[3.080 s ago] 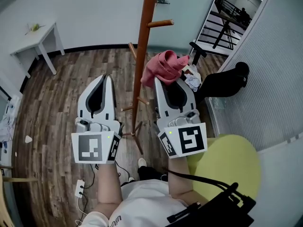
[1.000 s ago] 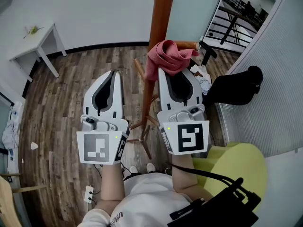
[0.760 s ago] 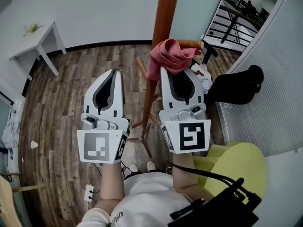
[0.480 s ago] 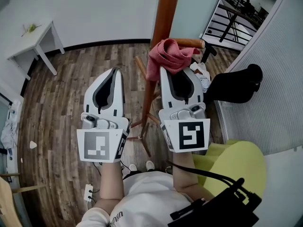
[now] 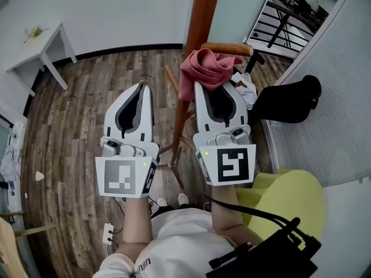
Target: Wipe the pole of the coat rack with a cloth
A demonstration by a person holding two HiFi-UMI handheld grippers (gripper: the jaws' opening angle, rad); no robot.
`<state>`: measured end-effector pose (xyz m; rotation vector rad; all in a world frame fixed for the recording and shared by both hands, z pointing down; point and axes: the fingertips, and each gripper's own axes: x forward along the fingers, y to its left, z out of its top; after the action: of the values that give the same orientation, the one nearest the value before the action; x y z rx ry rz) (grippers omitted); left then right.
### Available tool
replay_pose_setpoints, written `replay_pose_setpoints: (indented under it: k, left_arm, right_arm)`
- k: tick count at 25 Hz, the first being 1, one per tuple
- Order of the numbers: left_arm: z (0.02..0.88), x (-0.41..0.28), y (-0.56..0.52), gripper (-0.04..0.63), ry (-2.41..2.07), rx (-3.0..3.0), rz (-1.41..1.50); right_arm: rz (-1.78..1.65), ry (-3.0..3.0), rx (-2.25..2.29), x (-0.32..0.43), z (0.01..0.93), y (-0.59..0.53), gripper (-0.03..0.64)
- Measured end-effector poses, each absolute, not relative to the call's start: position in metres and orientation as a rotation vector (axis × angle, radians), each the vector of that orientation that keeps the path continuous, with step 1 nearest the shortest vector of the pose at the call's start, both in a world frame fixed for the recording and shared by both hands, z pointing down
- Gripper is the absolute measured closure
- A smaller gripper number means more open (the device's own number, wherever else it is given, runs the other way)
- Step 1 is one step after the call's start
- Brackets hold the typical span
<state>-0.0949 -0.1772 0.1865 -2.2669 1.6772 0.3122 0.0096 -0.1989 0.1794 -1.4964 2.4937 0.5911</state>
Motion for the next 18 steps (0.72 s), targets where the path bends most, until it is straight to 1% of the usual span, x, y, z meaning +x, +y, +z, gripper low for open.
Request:
replay_pose_setpoints:
  k: [18]
  left_arm:
    - [0.2,-0.092,-0.176,0.585,1.691,-2.298,0.295]
  right_arm:
    - [0.56,2.537,-1.524,0.01,0.197,-0.2,0.538]
